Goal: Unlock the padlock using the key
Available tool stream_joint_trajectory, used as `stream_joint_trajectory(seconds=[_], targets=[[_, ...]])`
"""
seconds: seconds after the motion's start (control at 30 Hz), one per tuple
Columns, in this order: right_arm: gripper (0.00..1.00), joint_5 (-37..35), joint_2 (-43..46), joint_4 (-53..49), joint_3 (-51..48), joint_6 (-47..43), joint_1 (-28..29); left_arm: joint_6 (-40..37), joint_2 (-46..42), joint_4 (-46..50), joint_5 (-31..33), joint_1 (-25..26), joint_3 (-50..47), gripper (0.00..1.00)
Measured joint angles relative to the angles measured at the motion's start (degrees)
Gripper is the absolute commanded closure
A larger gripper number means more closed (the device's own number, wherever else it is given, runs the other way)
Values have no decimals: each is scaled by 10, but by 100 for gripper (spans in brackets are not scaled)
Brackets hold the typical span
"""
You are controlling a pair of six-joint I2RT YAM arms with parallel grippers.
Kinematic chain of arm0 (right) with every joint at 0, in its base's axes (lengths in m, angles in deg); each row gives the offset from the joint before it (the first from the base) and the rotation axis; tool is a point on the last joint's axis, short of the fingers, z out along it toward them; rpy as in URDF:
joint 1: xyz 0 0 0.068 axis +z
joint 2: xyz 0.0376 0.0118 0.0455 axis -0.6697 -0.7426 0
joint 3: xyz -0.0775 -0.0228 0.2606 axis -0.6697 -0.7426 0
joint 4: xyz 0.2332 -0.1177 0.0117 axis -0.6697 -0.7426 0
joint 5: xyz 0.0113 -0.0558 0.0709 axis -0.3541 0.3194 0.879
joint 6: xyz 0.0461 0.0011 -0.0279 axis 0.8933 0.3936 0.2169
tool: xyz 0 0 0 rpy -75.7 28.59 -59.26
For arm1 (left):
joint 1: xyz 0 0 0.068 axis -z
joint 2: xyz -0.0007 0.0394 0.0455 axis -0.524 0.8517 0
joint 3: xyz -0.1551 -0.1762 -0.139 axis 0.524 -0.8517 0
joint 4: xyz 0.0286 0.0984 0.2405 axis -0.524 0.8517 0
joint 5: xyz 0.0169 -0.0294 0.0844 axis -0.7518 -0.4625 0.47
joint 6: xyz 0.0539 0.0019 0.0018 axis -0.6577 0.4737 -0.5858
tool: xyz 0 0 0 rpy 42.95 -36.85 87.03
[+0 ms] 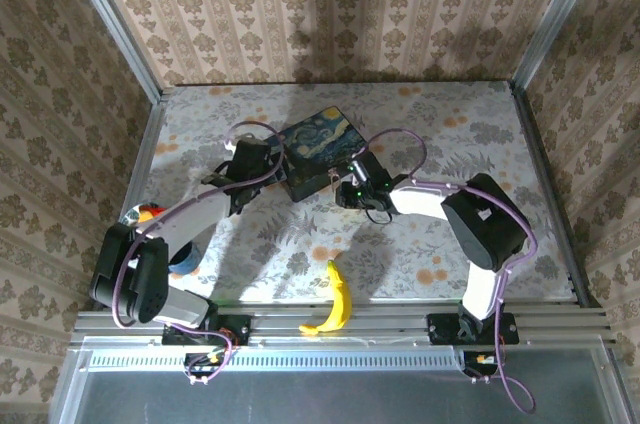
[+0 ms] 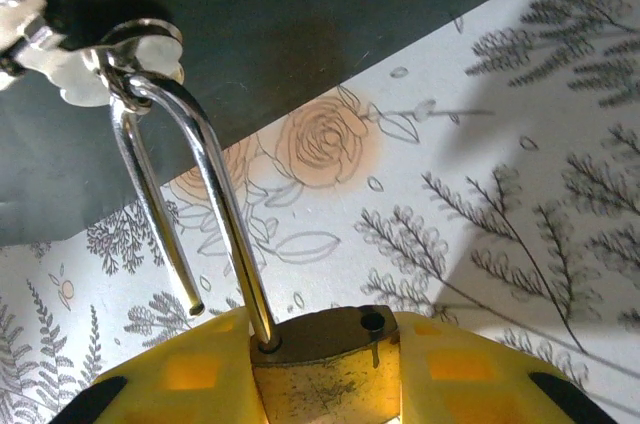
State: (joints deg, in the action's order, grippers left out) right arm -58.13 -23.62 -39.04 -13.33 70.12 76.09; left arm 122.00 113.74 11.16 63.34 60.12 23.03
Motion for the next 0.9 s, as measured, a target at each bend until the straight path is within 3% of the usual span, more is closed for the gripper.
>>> stream_joint_trajectory(seconds=[0.57,0.9], targets=[[100,-19,115,-42,-102,69,7,2,1,35,46,49,1,0],[100,-32,126,-51,-108,88,9,6,3,38,44,65,1,0]])
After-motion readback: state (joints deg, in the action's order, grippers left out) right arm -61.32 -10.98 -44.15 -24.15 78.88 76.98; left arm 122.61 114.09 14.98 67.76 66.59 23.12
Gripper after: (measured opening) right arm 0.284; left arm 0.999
